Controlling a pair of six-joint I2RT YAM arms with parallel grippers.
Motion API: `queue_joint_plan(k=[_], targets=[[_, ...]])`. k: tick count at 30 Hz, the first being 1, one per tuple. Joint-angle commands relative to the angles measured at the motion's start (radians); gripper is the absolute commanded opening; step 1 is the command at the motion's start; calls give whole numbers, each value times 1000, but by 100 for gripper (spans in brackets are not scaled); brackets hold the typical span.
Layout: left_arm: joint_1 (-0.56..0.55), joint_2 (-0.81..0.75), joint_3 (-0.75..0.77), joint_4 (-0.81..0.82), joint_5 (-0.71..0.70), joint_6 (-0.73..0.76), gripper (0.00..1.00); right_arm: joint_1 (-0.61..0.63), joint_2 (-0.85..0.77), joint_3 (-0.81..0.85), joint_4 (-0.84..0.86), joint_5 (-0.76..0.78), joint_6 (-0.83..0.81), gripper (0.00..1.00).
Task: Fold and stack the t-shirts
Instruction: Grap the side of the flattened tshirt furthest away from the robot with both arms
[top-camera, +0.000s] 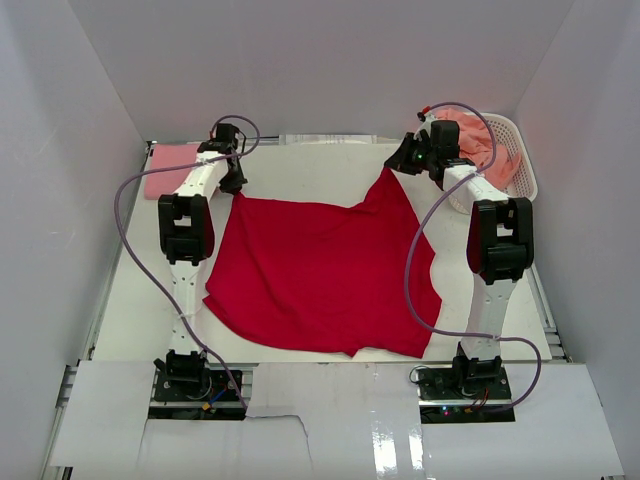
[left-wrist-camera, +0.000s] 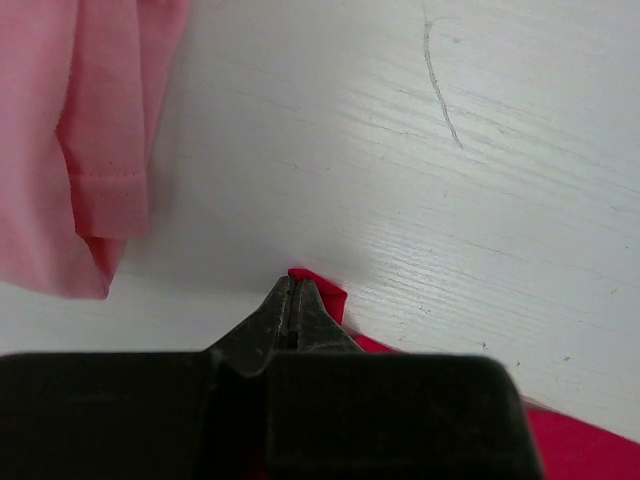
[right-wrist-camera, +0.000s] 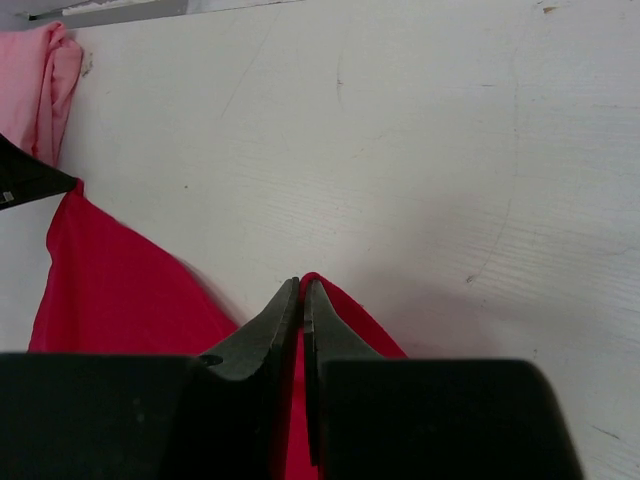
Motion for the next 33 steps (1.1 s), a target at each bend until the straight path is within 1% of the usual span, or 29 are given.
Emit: queue_joint_plan(k=[1,3,7,8,11,12,14,15,16,17,19,20,23,30,33], targets=[[-24,115,-73,-113,15,3,0,-6,-56,-3,43,-24,12,8],[-21,77,-83,-111,-22,-16,0,-6,-54,2,34,-26,12,8],[25,-40,-138,-67,-20,-63,0,-6,-60,28,-8,-23,-8,8],[34,-104,-155,-55,-23,-71,0,-6,-66,32,-9,-15,-19,8],[65,-195,-213,-18,-43,-92,0,-6,-98,46,-74,28,-40,8],[72,-250,-222,-13,-45,-97,0,-6,-111,51,-86,39,-56,8],[91,-302,-276,8,-46,-119,0,-6,-120,57,-117,66,-66,8],[96,-358,-299,21,-45,-126,0,-6,-125,59,-123,75,-71,8],[135,-386,-328,54,-40,-134,0,-6,-125,62,-130,92,-73,8],[145,-414,-384,71,-34,-149,0,-6,-122,65,-144,100,-74,8],[172,-480,-435,117,-36,-161,0,-6,-102,78,-152,94,-73,8],[178,-497,-469,125,-37,-169,0,-6,-89,86,-158,85,-70,8],[192,-534,-503,156,-31,-171,0,5,-34,121,-160,43,-47,8],[200,-543,-494,162,-23,-168,0,37,-17,62,-81,57,-16,8],[200,-551,-497,186,9,-163,0,64,41,126,-133,22,-34,8]])
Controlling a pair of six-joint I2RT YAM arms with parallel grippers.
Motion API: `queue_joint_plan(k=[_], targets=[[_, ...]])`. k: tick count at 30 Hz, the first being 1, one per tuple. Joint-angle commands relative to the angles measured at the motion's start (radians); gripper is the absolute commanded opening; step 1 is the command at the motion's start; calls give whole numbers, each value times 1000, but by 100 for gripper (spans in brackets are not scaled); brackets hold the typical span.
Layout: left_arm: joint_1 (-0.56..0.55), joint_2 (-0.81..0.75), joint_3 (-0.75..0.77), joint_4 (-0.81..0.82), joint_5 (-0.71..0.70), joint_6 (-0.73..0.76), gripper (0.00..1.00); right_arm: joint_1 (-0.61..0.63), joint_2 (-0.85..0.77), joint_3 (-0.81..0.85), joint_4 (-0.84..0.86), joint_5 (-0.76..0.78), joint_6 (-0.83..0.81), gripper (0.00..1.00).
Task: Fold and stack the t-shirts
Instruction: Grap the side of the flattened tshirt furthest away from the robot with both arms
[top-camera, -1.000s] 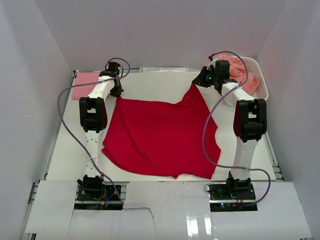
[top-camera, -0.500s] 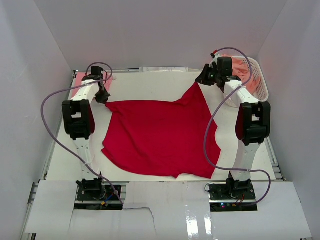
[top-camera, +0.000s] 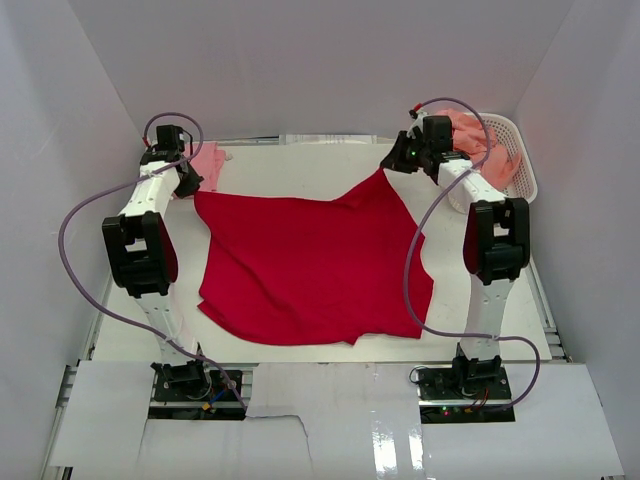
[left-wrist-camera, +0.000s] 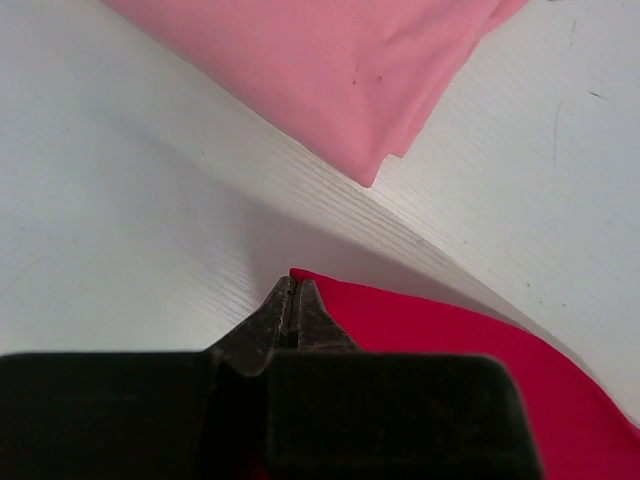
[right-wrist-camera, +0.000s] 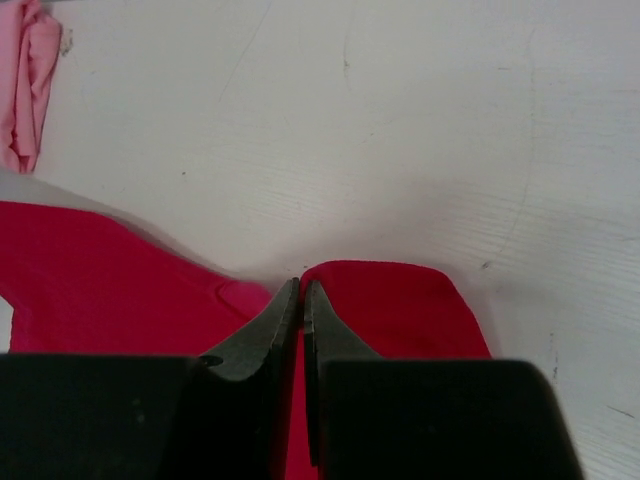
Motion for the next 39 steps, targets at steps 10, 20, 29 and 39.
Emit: queue_joint_plan(k=[10,20,29,39], targets=[[3,-55,-35,69,64,3,0,97,256,362,-26,-128,30,8],[-5,-51,-61,85,73,9,0,84,254,277,262,-39,184,8],[-7,-74,-60,91,100,8,0,50,135,63,293,64,176,8],[-60,-46,89,108,226,75,0,-53,90,190,152,33,122,8]])
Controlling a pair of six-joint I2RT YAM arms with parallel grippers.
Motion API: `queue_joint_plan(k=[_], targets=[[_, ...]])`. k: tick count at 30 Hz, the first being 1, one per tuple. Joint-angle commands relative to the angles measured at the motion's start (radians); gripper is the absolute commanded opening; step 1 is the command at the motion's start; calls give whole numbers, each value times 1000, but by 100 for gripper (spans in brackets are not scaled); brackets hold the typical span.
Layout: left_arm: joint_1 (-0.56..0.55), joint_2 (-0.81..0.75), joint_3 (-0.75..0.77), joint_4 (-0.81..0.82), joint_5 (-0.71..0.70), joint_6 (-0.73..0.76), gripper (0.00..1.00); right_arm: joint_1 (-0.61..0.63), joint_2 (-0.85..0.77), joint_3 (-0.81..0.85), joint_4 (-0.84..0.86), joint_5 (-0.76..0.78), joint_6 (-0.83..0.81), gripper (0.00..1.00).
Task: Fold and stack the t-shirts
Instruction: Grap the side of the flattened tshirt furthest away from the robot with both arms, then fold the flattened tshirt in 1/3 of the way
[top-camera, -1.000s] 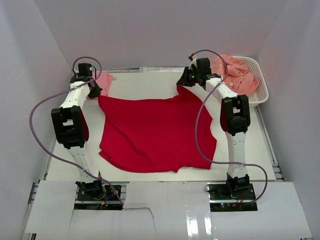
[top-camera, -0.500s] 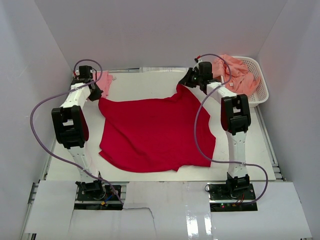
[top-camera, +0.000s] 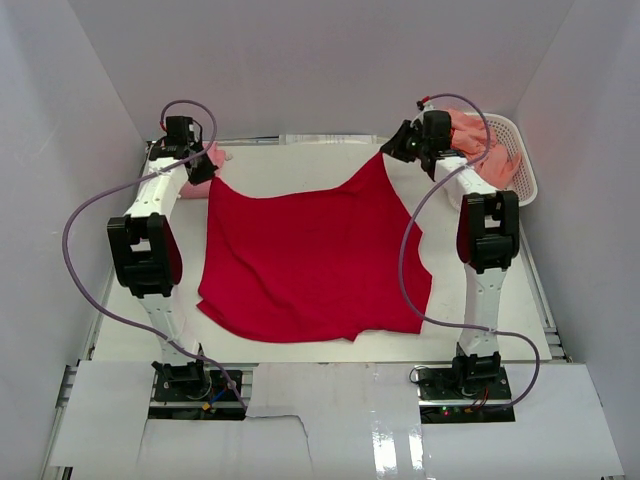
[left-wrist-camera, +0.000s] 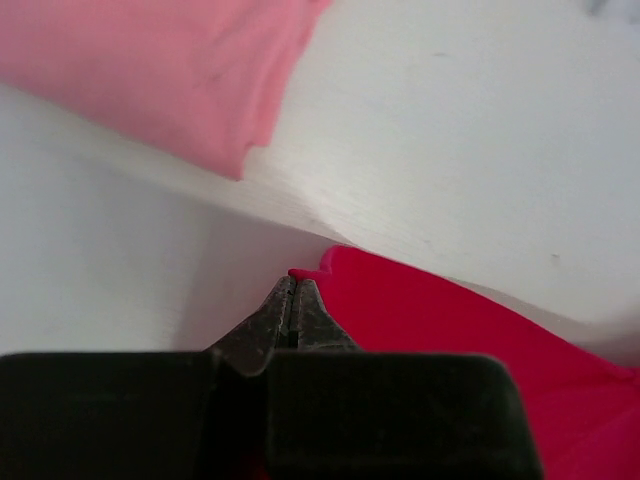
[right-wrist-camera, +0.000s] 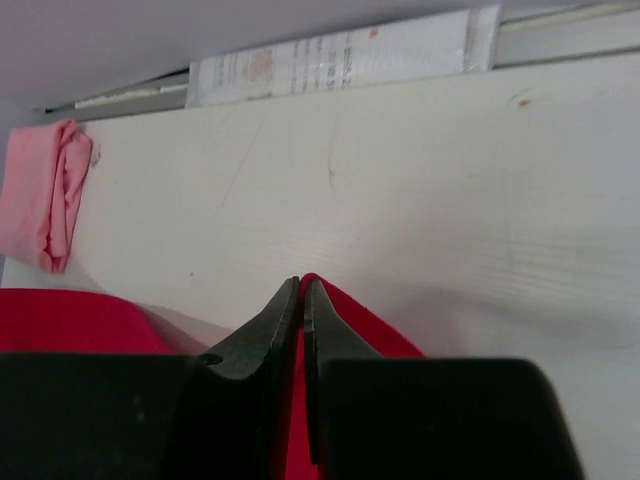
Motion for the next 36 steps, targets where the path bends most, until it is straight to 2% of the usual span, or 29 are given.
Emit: queue_joint_plan(k=[1,7,10,15,21,27,36], targets=[[-10,-17,90,37,107,21,0,-71,-85,84,-19,-2,-26,8],[-14,6,99,90,82,18,0,-128,-160,58,-20,-14,-46,8],[-14,9,110,95,37,22,0,-142,-187,43,-17,-26,-49,8],[-14,37,109,115,42,18,0,-142,-193,37,-17,-69,-41,8],[-14,47,90,172,102,19,0,-142,-268,-87,24,-82,-42,8],[-14,55,93,175,75,22,0,-144,-343,-205,40,-62,-61,8],[-14,54,75,169,18,27,0,-143,-420,-265,35,-59,-70,8]])
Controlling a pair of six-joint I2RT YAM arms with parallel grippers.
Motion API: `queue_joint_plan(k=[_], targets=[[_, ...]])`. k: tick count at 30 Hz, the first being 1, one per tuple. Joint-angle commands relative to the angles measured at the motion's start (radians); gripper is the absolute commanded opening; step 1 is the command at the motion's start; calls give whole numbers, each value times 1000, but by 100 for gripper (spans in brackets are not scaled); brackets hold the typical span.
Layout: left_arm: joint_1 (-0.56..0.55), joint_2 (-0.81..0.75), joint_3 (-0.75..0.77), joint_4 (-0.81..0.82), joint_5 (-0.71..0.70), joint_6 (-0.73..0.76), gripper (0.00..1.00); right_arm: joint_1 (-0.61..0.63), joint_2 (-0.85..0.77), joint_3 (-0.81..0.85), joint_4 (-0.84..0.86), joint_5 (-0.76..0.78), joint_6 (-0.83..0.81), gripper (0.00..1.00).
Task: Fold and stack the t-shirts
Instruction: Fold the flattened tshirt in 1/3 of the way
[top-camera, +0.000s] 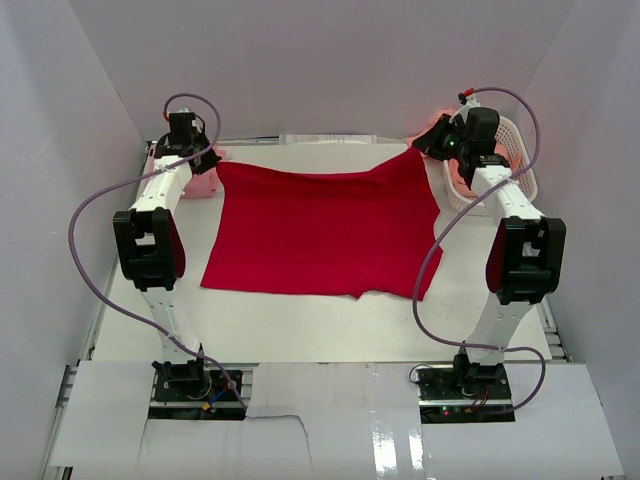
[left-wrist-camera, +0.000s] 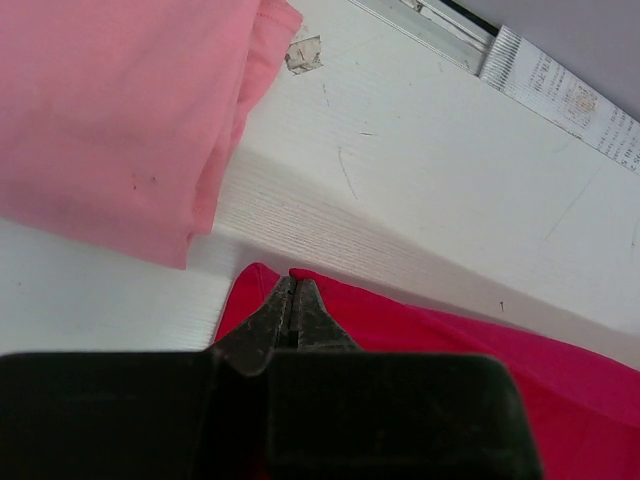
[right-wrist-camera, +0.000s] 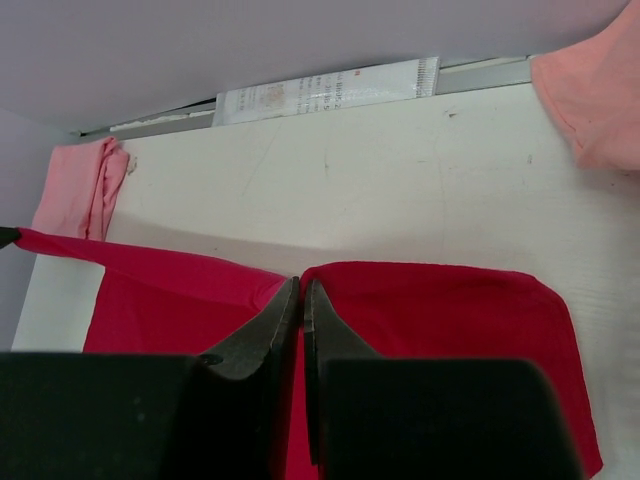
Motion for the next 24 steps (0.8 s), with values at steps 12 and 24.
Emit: queue_joint_plan(k=[12,24], targets=[[3,-17,-23,19,-19,9,0,-2,-170,-119,32,1,-31,8],[3,-68,-100,28,-24,-5,0,-3,-259,-222,32,3,-34,8]])
